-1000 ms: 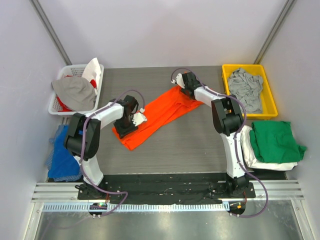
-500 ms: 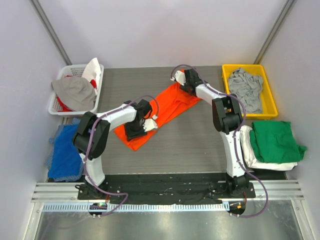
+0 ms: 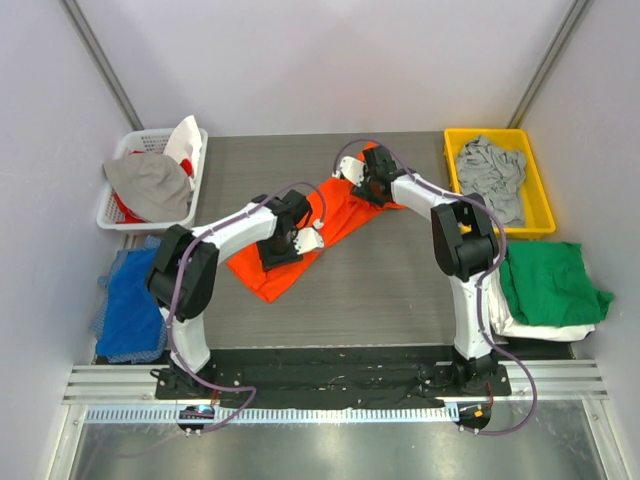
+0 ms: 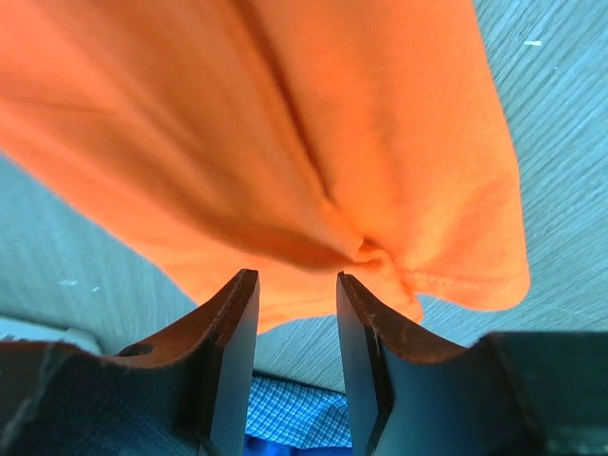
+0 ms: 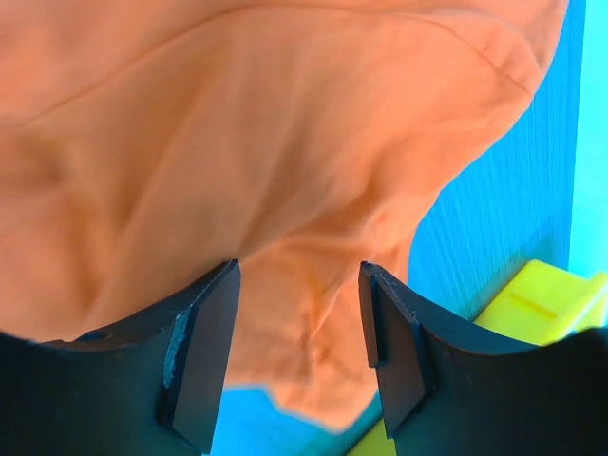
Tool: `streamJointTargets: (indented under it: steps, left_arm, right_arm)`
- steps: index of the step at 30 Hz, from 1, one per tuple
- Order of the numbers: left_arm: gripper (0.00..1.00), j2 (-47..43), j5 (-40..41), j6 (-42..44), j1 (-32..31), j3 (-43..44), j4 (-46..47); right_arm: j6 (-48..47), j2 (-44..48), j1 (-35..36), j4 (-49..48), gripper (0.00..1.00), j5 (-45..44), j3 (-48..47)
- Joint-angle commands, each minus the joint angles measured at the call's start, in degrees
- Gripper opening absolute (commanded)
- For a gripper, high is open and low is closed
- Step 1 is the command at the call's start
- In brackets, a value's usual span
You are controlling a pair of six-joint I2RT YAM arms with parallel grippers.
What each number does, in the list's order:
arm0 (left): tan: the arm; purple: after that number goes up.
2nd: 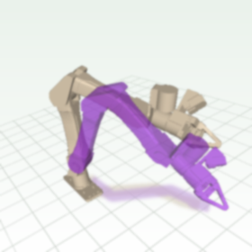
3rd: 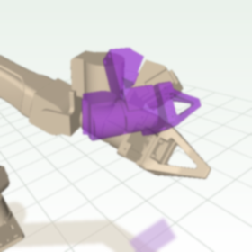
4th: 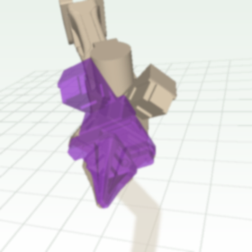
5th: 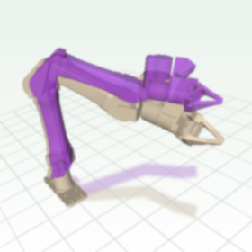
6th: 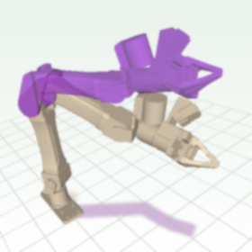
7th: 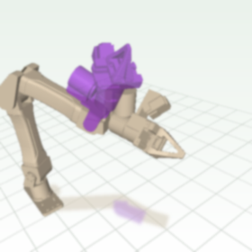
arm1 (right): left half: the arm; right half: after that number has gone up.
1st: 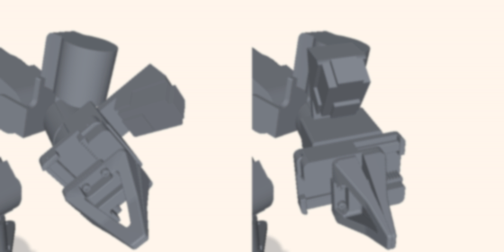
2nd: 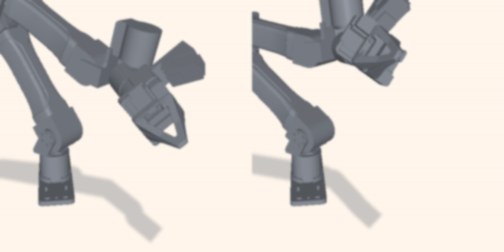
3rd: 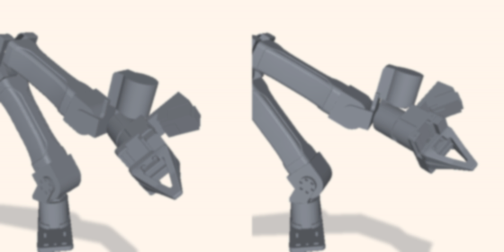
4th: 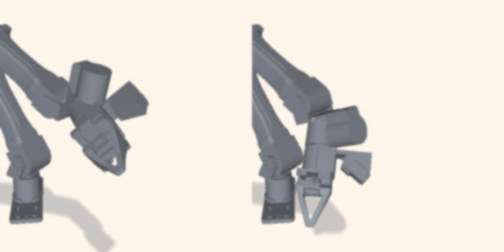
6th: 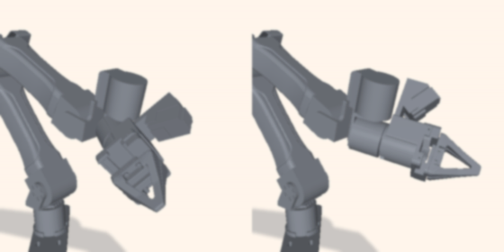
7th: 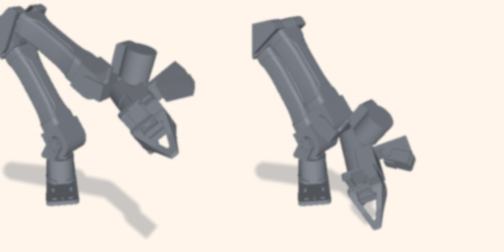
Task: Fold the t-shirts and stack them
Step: Fold the tshirt
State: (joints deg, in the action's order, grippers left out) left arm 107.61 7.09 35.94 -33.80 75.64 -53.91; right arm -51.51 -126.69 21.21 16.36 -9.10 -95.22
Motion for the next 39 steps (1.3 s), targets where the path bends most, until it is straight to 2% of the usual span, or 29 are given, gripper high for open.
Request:
streamJointTargets:
  steps: [1,5,12,24,28,39]
  left_arm:
    - [0.42,-5.3,0.73,-1.14,-0.39,2.59,-1.11]
    - [0.42,-7.41,0.73,-0.97,-0.48,2.24,-1.2]
    - [0.42,-8.03,3.71,1.32,-0.39,-0.04,3.45]
    - [0.43,-5.4,1.96,5.45,0.14,-2.16,14.44]
    - [0.45,-3.64,0.91,6.5,0.23,-2.42,15.59]
    - [0.45,3.39,0.38,12.04,1.9,-2.07,15.33]
  right_arm:
    - [1.23,9.79,1.02,0.87,0.62,0.49,2.58]
    - [0.36,11.99,0.94,0.78,0.63,-2.14,3.29]
    - [-1.49,9.28,0.85,-0.27,0.64,-6.36,1.01]
    - [3.16,0.57,0.23,-6.34,0.63,-2.41,-4.45]
    - [4.31,-1.71,0.06,-7.56,0.64,-1.53,-4.89]
    - [2.12,-8.56,-1.7,-11.53,0.63,-2.93,-6.99]
